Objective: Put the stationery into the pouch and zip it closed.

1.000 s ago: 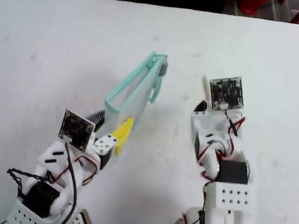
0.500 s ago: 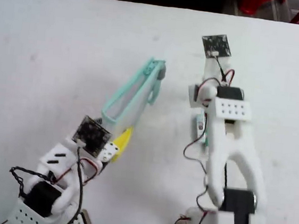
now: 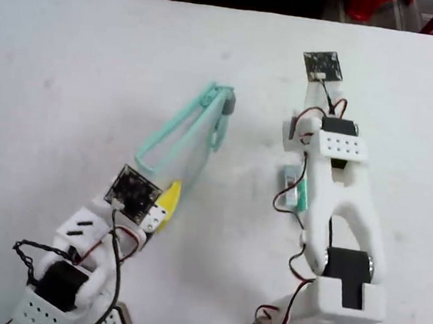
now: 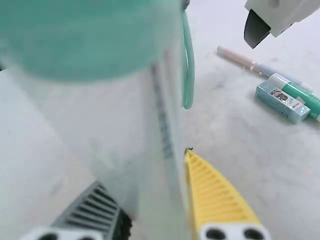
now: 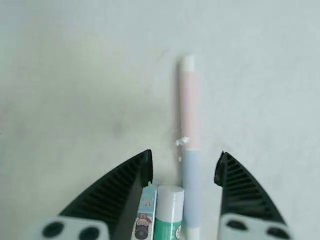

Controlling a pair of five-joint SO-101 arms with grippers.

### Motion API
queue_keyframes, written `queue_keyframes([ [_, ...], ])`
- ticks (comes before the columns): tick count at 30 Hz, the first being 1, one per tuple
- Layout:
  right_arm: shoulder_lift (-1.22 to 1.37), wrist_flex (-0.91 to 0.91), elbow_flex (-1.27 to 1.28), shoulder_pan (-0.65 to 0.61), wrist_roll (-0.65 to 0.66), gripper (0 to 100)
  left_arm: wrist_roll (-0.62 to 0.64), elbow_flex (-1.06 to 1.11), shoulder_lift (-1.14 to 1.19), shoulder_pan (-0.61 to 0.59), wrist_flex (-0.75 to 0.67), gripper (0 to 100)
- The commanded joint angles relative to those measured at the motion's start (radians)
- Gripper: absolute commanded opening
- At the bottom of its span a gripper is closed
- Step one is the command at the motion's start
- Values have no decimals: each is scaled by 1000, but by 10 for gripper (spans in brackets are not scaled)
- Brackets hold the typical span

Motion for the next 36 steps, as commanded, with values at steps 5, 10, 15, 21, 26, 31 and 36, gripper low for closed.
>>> queue_keyframes([
  [5,113,5,-209,7,-9,197,-14,-8,7,-25,18,124],
  [10,302,76,-359,38,-40,197,-21,-20,7,-25,35,124],
  [15,427,165,-506,88,-95,197,-15,-54,7,-25,44,120],
  [21,486,166,-535,70,-94,197,64,-100,10,2,72,33],
  [26,489,163,-548,42,-94,197,71,-84,10,7,-25,63],
  [31,499,157,-566,36,-97,197,121,-46,8,5,-41,64],
  [36,521,124,-568,39,-94,197,124,-15,8,7,-74,64],
])
